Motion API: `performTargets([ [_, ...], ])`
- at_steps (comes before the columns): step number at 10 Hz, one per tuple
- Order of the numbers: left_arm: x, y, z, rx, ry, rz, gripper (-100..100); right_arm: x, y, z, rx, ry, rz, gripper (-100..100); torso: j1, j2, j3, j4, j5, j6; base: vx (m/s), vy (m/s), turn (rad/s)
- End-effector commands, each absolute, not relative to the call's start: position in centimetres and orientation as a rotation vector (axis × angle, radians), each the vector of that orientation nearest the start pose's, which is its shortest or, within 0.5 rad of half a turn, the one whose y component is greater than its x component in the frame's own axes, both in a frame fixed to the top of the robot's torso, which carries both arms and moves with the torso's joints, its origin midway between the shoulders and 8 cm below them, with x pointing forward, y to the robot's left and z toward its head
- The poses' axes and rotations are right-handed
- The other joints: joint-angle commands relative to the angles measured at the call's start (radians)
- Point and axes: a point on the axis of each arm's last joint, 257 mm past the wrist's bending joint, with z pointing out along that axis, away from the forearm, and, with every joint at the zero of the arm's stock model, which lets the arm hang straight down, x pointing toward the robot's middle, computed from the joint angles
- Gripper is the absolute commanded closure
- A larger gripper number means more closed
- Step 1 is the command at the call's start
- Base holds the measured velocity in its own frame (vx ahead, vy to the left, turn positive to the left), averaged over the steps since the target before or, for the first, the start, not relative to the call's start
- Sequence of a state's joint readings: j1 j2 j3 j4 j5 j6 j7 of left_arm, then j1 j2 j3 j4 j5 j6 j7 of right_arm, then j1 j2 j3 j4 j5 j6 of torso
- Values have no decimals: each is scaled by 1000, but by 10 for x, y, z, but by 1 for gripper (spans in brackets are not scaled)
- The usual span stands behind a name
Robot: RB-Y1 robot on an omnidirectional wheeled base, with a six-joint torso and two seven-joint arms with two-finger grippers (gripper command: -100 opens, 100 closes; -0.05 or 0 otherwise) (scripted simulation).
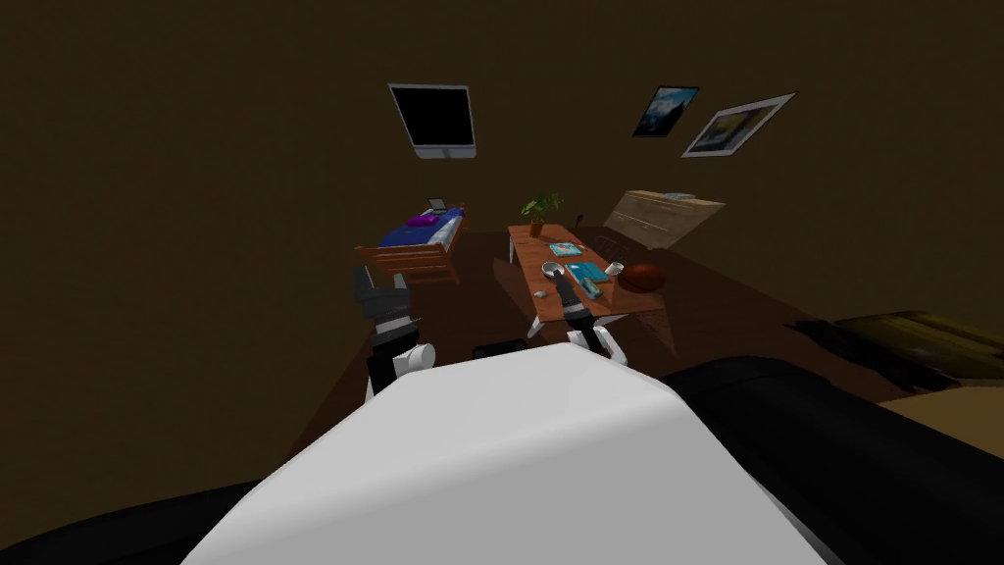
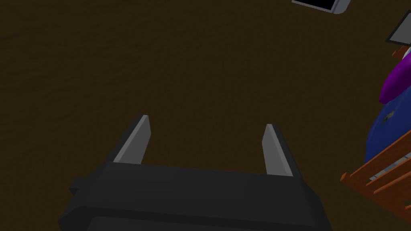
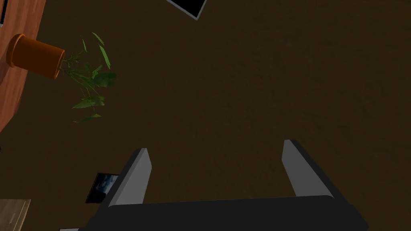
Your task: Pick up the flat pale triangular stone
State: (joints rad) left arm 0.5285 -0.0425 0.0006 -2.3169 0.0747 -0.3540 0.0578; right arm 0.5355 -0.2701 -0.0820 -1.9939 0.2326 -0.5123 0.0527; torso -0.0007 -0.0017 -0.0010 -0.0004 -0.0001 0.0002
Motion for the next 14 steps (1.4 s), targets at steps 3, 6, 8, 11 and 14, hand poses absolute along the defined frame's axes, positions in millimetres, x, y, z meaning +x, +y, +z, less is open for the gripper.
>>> performTargets([
  [3,355,297,3,-866,600,-1362,0,374,-316,-166,398,1321,808,-100,-1,-1,0,0,0,-1,26,-16,215],
  [6,355,297,3,-866,600,-1361,0,367,-333,-210,306,1470,698,-100,-1,-1,-1,0,0,-1,28,-14,229],
  [8,355,297,3,-866,600,-1361,0,358,-348,-245,215,1590,614,-100,0,0,0,0,0,0,21,-13,322],
  [11,355,297,3,-866,600,-1361,0,346,-365,-280,146,1703,537,-100,0,0,0,0,0,0,9,-14,159],
  [14,355,297,3,-866,600,-1361,0,327,-383,-317,17,1838,448,-100,0,1,0,0,0,1,-1,-9,215],
])
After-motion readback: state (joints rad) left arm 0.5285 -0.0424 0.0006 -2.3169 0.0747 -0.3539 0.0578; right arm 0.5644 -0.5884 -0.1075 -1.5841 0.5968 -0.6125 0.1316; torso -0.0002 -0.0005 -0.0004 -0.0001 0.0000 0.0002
